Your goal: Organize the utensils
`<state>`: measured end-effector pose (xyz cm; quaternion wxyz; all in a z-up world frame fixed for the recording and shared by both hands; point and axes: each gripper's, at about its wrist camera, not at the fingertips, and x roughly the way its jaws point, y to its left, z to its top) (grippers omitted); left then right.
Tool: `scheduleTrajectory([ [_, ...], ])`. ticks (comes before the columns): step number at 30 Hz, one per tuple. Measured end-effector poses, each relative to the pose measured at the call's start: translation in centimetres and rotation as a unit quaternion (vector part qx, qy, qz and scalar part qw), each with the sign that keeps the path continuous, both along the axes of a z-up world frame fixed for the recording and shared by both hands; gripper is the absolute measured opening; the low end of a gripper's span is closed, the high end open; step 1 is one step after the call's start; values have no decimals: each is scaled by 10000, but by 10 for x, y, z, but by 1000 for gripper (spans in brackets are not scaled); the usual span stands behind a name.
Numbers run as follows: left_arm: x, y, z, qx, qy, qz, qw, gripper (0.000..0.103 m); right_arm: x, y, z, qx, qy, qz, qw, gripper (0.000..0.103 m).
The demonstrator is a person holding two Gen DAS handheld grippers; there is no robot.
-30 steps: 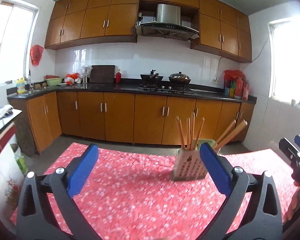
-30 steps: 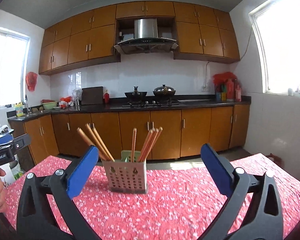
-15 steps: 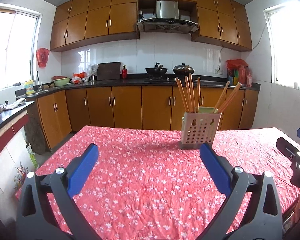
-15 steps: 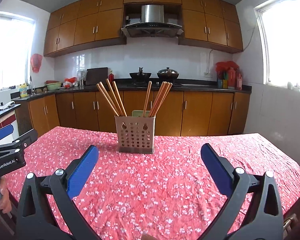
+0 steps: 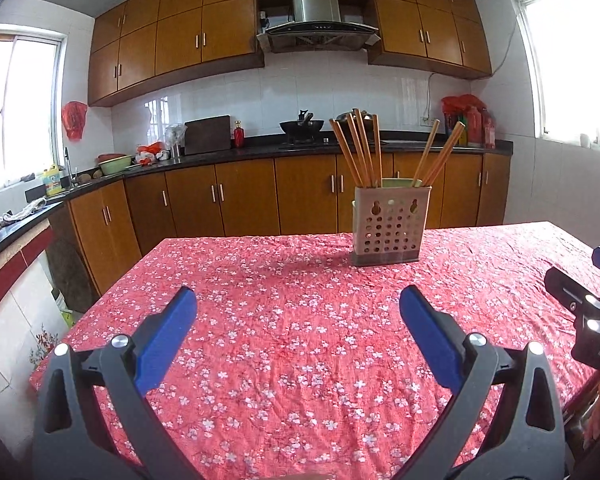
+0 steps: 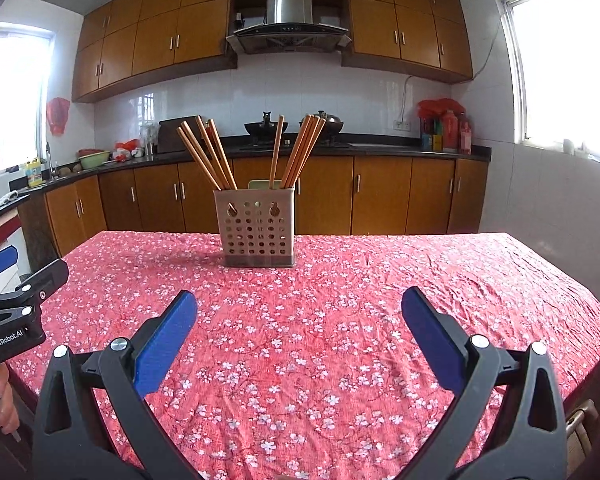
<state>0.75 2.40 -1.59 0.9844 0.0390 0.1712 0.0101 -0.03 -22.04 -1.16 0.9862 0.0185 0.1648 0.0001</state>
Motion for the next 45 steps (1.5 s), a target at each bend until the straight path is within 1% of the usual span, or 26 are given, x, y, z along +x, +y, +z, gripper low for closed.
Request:
scheduleTrajectory([
  [18,8,-4,-11,-181,352,-36,9992,99,3,-3,-7,63,191,-16,9998,101],
  [28,11,-8,-11,-186,402,-53,9990,99,7,-4,-8,125,280,-36,9995,101],
  [45,13,-8,-10,-224,406,-71,9989,99,8,-4,-8,135,264,-47,9995,101],
])
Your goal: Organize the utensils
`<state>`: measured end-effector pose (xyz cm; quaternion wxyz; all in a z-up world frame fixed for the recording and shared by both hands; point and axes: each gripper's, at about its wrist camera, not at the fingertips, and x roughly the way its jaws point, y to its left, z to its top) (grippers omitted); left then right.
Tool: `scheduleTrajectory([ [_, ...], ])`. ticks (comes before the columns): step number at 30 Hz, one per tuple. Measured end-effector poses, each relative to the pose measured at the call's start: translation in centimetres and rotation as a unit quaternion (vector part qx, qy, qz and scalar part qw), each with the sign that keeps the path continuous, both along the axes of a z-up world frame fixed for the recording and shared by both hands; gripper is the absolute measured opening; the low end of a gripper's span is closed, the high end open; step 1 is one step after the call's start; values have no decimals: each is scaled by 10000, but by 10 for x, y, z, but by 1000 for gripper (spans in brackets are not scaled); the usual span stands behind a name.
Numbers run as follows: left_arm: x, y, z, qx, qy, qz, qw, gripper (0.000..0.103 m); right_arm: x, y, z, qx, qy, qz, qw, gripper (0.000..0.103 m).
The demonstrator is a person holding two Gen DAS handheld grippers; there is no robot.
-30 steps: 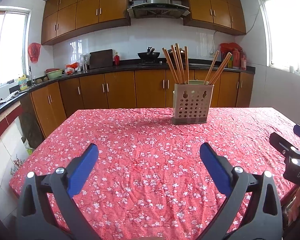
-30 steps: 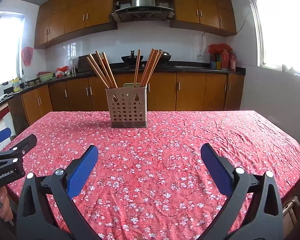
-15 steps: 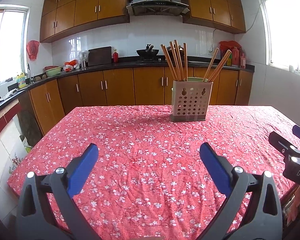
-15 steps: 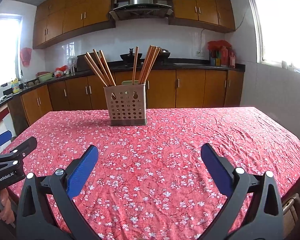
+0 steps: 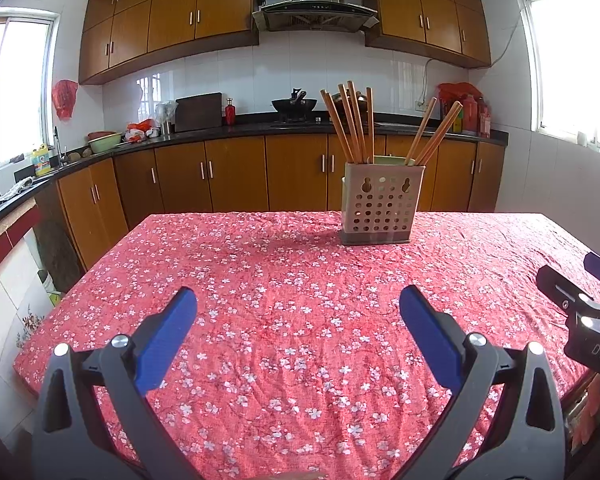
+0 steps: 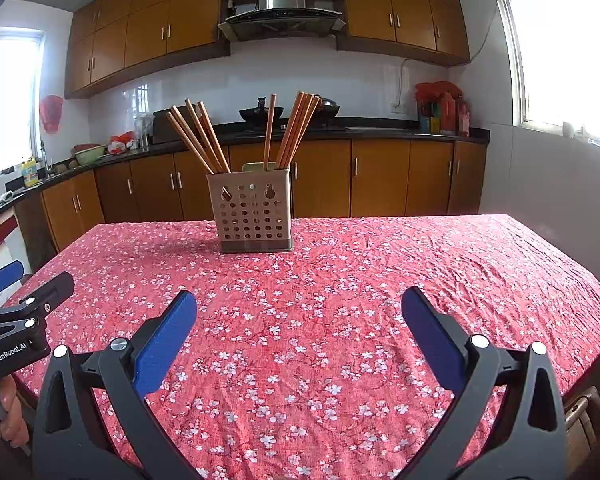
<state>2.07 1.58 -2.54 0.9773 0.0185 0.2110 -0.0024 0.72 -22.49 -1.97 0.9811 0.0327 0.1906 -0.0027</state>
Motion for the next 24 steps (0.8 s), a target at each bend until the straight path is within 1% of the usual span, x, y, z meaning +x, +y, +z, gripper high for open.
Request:
scheduleTrajectory([
  [24,0,-2,-3,1,33,-5,10000,99,1,3,-3,39,42,-34,10000,101],
])
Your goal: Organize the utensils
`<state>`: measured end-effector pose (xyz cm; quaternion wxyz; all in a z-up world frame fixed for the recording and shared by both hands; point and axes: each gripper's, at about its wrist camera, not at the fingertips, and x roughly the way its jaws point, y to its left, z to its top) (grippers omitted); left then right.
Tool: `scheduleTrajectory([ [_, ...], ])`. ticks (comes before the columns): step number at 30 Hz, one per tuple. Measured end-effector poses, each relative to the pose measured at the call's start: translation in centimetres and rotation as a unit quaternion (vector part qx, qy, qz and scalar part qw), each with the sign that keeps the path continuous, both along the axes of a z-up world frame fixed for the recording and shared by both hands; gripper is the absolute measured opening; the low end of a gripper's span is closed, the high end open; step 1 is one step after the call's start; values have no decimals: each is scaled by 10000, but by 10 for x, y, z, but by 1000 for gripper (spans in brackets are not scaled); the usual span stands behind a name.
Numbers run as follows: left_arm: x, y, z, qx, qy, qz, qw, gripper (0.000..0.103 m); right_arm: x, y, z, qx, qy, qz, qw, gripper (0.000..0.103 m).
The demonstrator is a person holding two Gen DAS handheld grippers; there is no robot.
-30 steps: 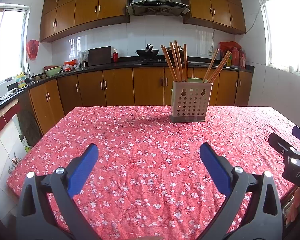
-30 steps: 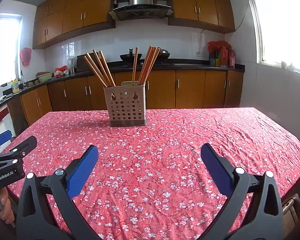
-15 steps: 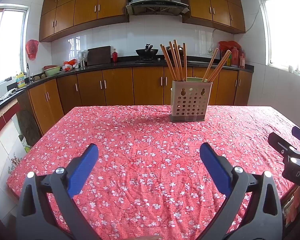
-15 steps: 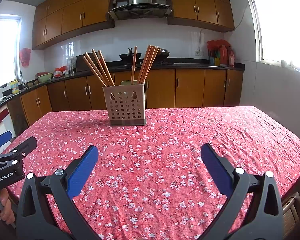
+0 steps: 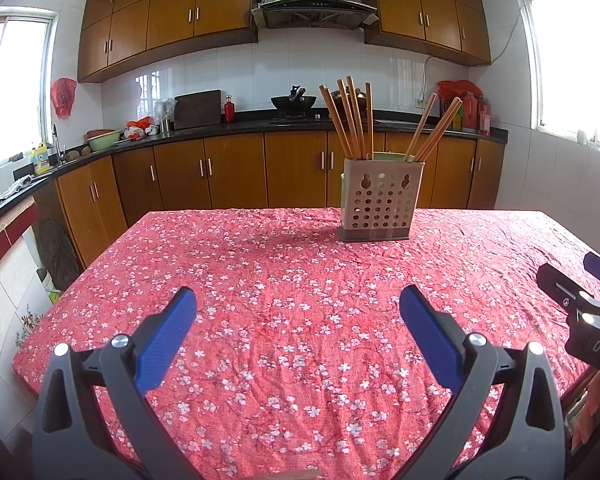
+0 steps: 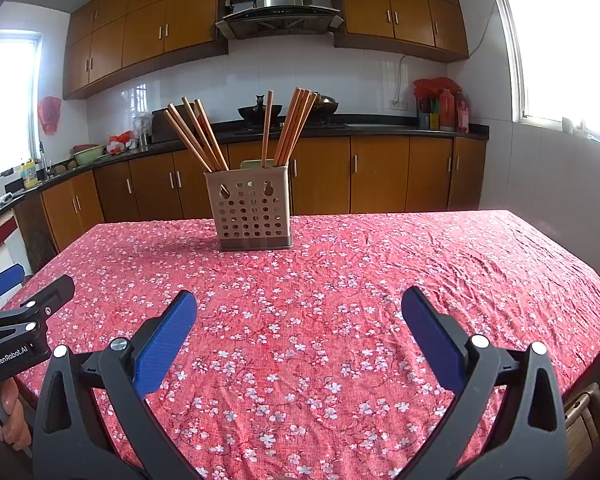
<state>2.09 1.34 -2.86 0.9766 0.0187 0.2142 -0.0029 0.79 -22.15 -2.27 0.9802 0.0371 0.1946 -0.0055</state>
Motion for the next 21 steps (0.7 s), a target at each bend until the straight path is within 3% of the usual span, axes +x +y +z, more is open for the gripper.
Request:
scheduleTrajectory([
  [21,1,-1,-1,-6,19,-10,10000,99,0,1,0,9,9,-2,10000,101],
])
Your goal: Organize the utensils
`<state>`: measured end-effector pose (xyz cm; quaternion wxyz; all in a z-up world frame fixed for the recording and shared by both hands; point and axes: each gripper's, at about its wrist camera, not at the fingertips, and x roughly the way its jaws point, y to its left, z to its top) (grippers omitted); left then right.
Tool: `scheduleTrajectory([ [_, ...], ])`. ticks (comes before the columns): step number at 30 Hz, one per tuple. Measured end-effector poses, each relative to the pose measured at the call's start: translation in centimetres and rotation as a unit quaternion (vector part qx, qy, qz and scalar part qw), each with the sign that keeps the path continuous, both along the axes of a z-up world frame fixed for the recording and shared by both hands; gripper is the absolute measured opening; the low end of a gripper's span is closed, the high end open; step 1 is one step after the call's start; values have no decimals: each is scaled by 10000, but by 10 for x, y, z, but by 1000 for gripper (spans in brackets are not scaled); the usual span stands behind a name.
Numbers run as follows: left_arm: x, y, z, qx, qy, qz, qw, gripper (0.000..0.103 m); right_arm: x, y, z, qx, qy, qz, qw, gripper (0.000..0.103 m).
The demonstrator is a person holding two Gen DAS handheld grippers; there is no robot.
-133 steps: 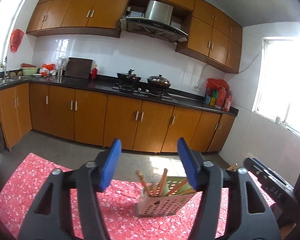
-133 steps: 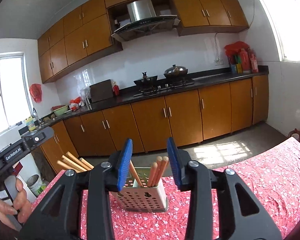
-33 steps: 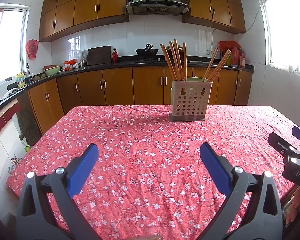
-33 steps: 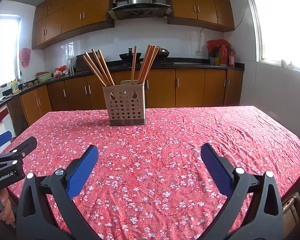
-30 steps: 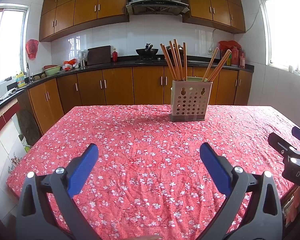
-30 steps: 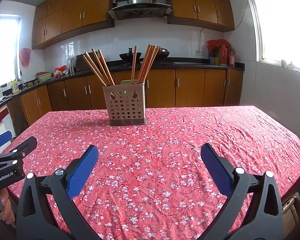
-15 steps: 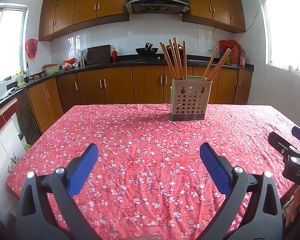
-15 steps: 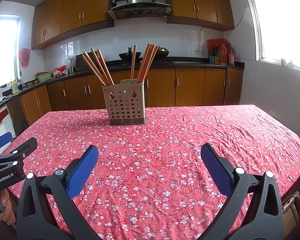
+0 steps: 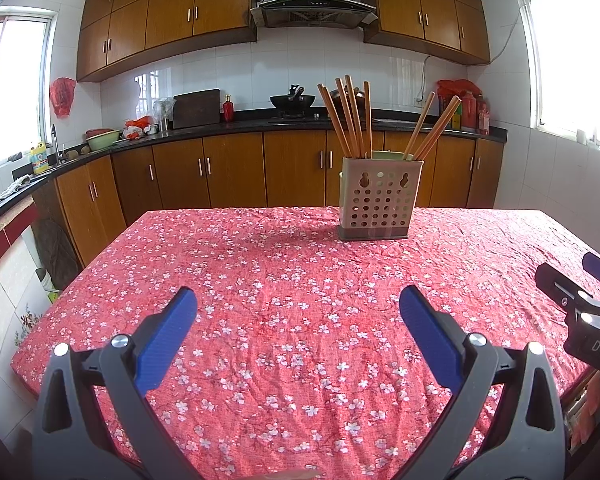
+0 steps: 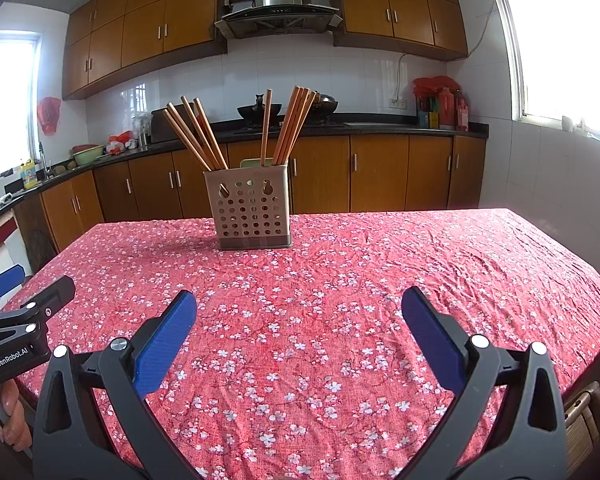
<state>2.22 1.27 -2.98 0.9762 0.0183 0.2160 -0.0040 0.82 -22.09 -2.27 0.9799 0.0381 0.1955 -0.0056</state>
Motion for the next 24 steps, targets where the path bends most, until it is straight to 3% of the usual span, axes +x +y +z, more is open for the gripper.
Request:
scheduleTrajectory([
  [24,2,2,-2,-18,35,-6,10000,99,0,-1,0,13,3,-7,10000,101],
])
